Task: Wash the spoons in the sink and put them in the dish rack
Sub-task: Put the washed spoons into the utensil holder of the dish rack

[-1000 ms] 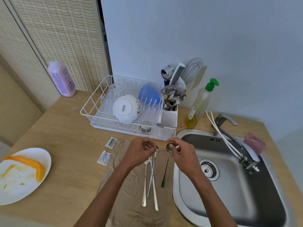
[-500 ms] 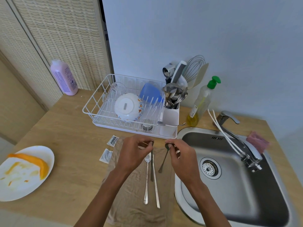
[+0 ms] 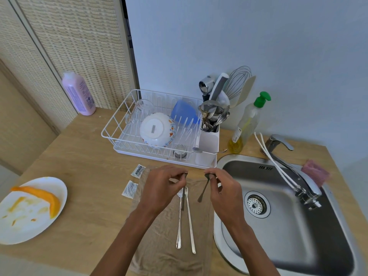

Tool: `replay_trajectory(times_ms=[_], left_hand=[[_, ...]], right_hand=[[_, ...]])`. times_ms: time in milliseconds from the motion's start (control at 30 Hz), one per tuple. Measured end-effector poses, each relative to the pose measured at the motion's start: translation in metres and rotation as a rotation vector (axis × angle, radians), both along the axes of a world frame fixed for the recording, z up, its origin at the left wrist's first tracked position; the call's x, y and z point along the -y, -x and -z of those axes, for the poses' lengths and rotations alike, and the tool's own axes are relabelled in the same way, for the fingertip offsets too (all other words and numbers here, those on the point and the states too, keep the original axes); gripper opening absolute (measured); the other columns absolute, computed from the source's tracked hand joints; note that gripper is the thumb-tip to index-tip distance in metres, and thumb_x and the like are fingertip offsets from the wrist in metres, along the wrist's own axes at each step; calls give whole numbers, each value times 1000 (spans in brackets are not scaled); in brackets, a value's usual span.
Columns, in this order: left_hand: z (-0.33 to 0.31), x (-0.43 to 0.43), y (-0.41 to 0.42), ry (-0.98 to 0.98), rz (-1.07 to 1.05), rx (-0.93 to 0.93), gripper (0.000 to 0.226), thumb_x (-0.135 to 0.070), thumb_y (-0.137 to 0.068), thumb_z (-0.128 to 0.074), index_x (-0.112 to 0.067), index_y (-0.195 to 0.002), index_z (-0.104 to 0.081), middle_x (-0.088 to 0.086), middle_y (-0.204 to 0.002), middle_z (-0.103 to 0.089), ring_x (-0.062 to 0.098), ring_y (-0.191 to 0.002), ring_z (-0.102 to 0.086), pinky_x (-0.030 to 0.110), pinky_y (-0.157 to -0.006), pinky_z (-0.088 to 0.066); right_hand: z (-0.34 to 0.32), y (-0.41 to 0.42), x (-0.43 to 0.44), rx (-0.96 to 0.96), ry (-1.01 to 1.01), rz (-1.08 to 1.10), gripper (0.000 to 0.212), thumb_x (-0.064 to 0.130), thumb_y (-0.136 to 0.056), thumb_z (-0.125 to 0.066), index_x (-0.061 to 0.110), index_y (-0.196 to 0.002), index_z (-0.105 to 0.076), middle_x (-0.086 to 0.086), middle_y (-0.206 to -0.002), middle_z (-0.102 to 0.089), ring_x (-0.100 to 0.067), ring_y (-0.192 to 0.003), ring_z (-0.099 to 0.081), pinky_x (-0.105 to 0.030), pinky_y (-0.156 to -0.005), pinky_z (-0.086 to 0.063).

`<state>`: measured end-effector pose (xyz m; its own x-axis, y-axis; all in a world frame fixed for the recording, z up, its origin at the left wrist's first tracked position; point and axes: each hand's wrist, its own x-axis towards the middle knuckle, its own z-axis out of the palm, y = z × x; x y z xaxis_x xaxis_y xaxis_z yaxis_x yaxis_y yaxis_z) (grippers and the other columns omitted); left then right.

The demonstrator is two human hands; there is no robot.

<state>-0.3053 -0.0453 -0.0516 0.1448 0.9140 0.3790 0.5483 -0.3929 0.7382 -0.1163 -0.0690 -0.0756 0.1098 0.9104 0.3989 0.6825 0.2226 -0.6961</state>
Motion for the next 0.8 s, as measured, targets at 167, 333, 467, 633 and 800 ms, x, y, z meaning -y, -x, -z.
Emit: replay_trajectory(times_ms=[167,333,467,633,800], left_hand=[[1,2,4,29,-6,35,19,-5,-83,-74,-18,-96,-79,-13,-85,-73,-1,-75,-67,21,-63,-59],[-1,2,8,27,-25,43,20,-4,-82,-73,-19,-94,-79,-13,-84,-74,-1,-75,-68,21,-61,-59],[-3,3,9,34,-36,76,21,0,-80,-73,-18,-90,-79,-14,-82,-74,0,-73,-69,21,-60,-59],[-1,0,9,41,-29,33,19,-4,-81,-73,-21,-88,-78,-15,-79,-73,-1,-74,-68,20,-58,-58],[2,-2,9,60,-40,34,20,-7,-83,-72,-24,-93,-78,-16,-83,-73,-2,-76,-68,22,-58,-58]], right_hand=[[0,0,2,-3,0,20,20,6,-95,-58,20,-105,-69,9,-100,-70,-5,-86,-64,-25,-68,-56],[0,0,-1,25,27,20,20,8,-95,-59,23,-104,-69,13,-99,-70,-4,-84,-63,-21,-67,-54],[-2,0,-2,3,11,34,19,8,-95,-60,21,-102,-71,12,-96,-70,-4,-81,-64,-16,-65,-51],[0,0,-4,45,73,38,16,13,-95,-59,25,-101,-68,14,-95,-68,-4,-78,-62,-19,-63,-50],[-8,-6,-7,167,97,26,7,20,-93,-64,25,-96,-68,19,-85,-54,3,-69,-53,-8,-59,-39]])
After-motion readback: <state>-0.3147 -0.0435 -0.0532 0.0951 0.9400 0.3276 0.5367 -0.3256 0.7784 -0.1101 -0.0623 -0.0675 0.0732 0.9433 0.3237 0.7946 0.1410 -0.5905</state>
